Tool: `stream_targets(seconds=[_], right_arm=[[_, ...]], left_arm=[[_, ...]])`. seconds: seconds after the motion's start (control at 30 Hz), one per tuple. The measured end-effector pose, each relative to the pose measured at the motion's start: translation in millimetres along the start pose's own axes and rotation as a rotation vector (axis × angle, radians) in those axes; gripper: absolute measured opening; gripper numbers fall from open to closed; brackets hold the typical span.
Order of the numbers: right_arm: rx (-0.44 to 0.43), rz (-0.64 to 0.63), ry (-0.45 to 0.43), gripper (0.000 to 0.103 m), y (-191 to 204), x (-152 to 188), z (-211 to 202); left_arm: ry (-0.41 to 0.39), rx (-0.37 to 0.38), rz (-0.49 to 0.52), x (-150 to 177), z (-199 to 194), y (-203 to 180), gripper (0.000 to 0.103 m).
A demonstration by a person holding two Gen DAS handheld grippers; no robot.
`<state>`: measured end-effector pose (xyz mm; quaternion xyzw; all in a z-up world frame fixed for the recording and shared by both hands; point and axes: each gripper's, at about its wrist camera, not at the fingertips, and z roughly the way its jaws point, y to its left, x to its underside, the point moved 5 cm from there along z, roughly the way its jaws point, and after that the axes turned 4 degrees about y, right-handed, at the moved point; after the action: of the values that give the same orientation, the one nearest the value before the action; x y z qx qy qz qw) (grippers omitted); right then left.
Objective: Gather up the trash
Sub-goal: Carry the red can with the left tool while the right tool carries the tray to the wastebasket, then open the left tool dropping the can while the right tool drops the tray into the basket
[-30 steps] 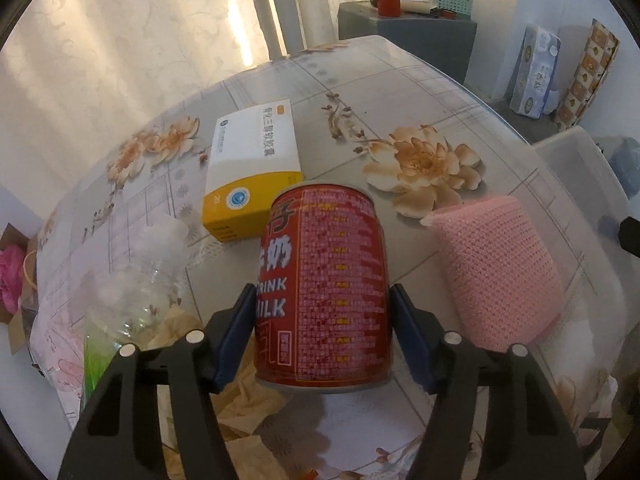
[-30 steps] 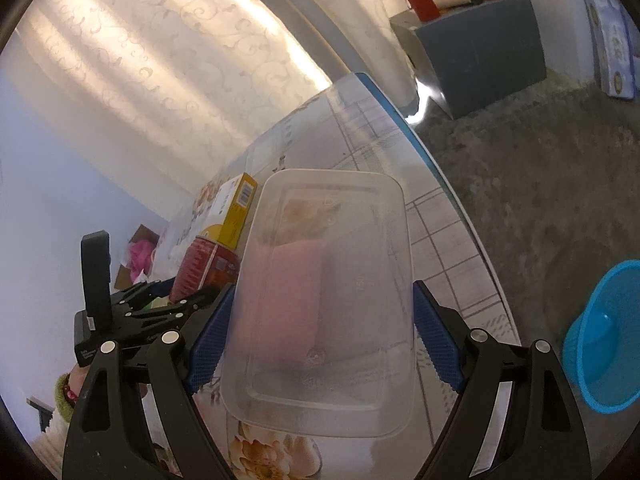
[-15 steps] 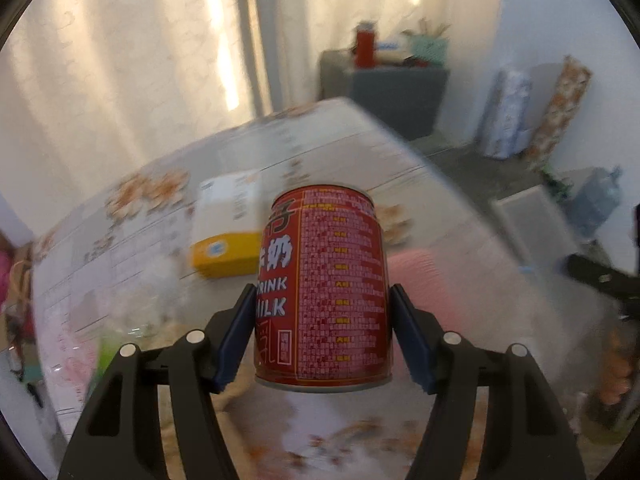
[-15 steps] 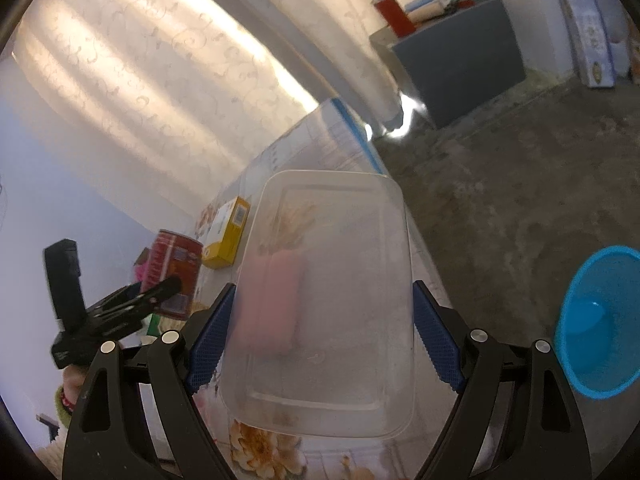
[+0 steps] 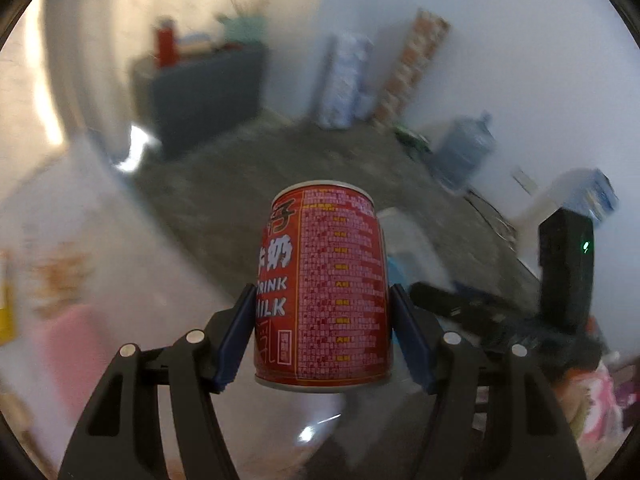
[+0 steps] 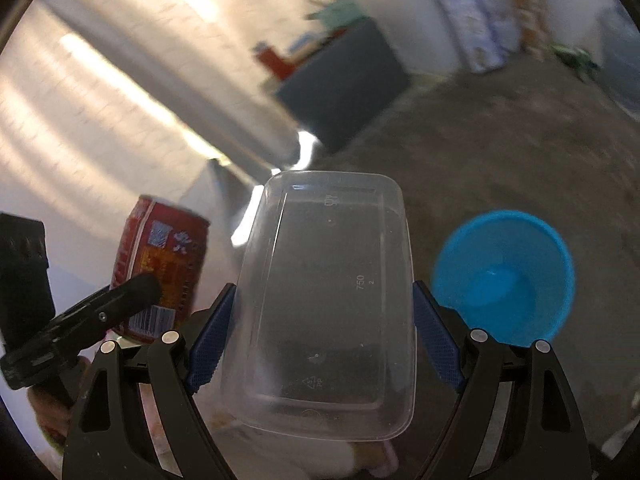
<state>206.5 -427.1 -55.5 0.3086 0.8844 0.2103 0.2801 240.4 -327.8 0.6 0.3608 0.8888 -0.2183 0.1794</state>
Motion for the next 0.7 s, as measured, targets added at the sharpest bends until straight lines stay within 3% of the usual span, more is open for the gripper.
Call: stream_targets(seconds=[0.13,0.3,0.5,0.7], right_arm=[[0.044,0.109,0.030,0.080,-60,-1,8],[0.136,0.282,0.103,0.080,-151,6,47],[0.184,0.410,0.229,0.080,-224,24,104],[0.264,0.377,0.291,0.082,-234,23,149]], left_arm=[[0.114,0.005,0.048,-9,82,-60,0.064],[0.261,-0.039,0.046,-5,186,-88,0.064],[0.413,-0.014,-0.131,6,289,-68,0.064],[0.475,-0.011,-0.295,17,347,-31,0.064]])
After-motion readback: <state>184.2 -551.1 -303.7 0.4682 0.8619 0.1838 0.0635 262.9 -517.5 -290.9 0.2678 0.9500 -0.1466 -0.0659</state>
